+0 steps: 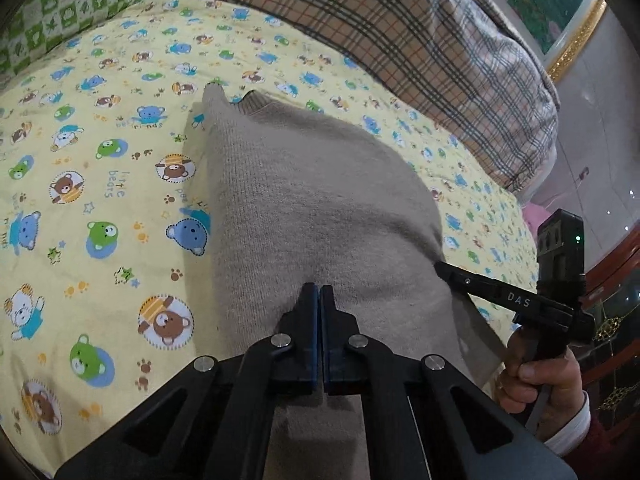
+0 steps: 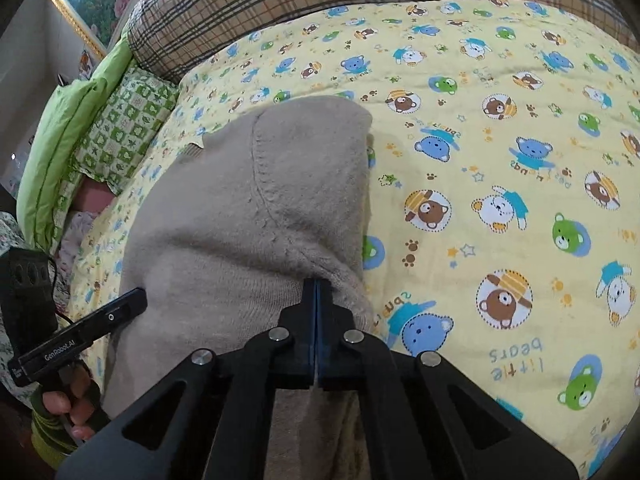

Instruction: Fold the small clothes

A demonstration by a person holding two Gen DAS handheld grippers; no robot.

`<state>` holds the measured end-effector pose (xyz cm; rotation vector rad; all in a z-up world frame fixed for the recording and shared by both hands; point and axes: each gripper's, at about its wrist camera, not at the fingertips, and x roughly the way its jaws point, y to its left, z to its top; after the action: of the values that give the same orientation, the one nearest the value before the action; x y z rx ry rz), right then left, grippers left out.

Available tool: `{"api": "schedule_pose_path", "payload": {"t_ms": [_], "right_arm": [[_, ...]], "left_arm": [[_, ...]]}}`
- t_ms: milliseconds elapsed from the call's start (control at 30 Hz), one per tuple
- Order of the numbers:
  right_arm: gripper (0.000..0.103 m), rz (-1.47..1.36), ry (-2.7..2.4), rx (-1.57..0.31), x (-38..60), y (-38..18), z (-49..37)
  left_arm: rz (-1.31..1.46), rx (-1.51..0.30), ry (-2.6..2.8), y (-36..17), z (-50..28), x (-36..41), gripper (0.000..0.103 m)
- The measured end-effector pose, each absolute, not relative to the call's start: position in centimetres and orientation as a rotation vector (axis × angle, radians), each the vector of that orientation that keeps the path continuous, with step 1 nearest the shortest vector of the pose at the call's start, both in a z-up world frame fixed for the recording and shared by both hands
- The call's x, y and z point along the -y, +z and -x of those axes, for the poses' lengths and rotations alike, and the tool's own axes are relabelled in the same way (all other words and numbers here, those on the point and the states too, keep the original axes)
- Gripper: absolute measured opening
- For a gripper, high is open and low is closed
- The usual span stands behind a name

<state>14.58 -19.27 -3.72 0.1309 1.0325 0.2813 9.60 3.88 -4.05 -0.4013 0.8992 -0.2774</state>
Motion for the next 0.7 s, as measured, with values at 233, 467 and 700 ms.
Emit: {"api": "schedule_pose_path", "payload": {"t_ms": [233,467,700], "right_arm": [[0.004,-0.124,0.309,-1.03,18.9,-2.4,-12.3],[0.019,-0.041,0.385,-1.013,17.8,-1.2,-7.0],[0.031,0.0,0.336,-1.037,19.6,-3.6,-5.1]], "left_arm": [[0.39,-0.866,-0.356,-2.2,-4.5,-3.2,0.012],[0.39,-0.912,-0.388,-3.8,0.6,-2.5,0.012],[0.43,-0.959,-0.369,-6.4,0.6,-2.9,0.012]]}}
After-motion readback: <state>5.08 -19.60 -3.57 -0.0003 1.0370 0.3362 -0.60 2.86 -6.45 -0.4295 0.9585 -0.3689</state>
